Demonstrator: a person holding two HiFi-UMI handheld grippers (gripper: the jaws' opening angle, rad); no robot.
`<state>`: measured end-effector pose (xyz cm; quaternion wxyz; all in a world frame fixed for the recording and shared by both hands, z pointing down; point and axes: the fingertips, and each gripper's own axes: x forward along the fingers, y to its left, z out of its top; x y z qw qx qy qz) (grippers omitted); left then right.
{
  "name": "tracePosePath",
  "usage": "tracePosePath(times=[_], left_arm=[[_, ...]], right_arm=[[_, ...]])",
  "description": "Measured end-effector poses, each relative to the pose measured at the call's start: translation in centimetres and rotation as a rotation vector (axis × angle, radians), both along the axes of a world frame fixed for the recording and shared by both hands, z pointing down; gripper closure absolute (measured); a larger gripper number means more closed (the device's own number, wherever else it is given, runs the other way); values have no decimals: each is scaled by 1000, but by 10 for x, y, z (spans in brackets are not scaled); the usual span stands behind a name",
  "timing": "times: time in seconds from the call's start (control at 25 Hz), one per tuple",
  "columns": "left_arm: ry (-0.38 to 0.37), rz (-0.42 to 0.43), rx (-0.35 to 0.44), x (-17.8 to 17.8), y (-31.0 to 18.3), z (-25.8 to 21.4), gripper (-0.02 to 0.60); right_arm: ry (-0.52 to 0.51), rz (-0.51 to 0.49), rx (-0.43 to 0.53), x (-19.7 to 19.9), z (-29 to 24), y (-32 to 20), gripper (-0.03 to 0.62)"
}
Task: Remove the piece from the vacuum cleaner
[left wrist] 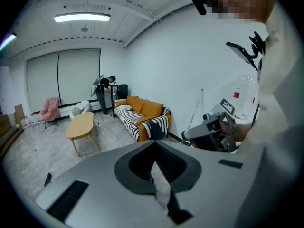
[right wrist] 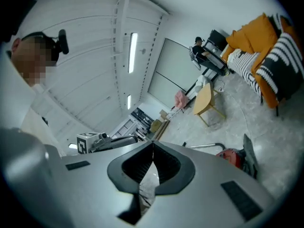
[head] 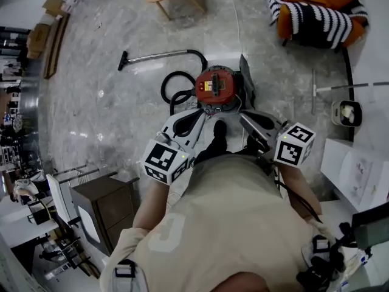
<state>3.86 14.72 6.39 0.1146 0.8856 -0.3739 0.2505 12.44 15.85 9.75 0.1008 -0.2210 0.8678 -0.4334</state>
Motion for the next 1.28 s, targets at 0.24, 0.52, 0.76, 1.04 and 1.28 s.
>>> tracePosePath(times=[0.24, 0.52, 0.76, 1.04, 1.28], left_arm=[[-61, 63, -10, -6, -17, 30, 584], [-68, 112, -22, -27, -61, 61, 584], [-83, 125, -89, -69, -101, 97, 584], [-71, 192, -163, -82, -131, 149, 584], [-72, 192, -199, -89, -148, 193, 584]], right_arm=[[315, 10, 202, -4, 7, -14, 592], [483, -46, 149, -32, 38, -44, 592], [606, -119, 26, -63, 82, -84, 592], [736, -83, -114, -74, 140, -131, 592], [785, -67, -196, -70, 199, -161, 592]])
